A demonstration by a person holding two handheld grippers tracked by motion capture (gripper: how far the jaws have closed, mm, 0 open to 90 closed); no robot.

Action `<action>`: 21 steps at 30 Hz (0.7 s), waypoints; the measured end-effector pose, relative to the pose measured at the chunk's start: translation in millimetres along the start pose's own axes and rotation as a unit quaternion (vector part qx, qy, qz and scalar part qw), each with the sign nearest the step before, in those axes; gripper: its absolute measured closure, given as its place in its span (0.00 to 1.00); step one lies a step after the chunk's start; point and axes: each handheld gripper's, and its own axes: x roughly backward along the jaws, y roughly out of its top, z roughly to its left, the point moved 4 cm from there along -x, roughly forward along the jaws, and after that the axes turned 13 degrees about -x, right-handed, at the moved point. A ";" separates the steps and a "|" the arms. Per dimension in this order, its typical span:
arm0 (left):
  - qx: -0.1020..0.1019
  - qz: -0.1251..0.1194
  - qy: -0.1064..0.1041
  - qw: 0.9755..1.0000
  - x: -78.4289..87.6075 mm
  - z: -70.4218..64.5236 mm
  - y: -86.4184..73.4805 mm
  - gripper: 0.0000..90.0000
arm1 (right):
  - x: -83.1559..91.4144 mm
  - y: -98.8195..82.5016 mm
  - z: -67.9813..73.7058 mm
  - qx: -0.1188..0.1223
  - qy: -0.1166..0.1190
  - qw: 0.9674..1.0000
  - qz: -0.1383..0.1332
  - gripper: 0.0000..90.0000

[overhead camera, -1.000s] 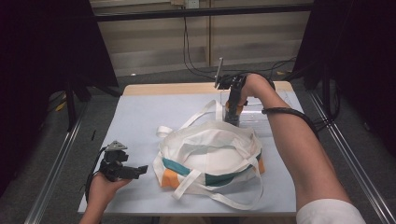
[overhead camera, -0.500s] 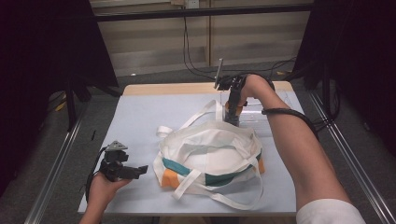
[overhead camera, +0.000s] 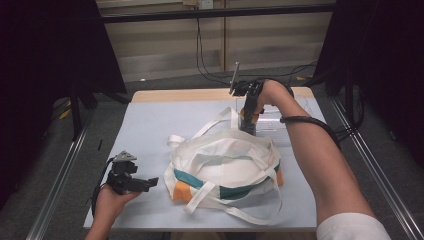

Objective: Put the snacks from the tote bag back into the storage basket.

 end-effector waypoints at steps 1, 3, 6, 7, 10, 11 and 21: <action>0.002 -0.001 -0.001 1.000 -0.2 -0.3 0.1 0.04 | -0.1 0.2 0.0 0.001 -0.001 1.000 0.000 0.33; 0.001 -0.002 0.000 1.000 -0.3 -0.2 0.1 0.04 | -0.4 0.4 -0.3 0.004 -0.002 1.000 -0.002 0.33; -0.002 0.008 -0.010 1.000 1.9 0.2 0.0 0.04 | -1.1 0.1 -0.3 -0.004 -0.002 1.000 -0.004 0.33; -0.002 0.010 -0.011 1.000 2.3 0.3 0.0 0.04 | -1.6 0.1 -1.5 0.000 -0.003 1.000 -0.008 0.33; 0.002 -0.001 0.001 1.000 1.0 -0.7 0.4 0.04 | -2.1 0.7 -1.4 -0.007 -0.004 1.000 -0.011 0.32; 0.002 0.000 -0.001 1.000 1.6 -0.8 0.5 0.04 | -1.8 0.9 -0.9 -0.008 -0.004 1.000 -0.011 0.31; 0.002 -0.004 0.001 1.000 2.6 -1.4 1.1 0.04 | 2.2 0.0 -2.8 -0.021 -0.009 1.000 -0.020 0.22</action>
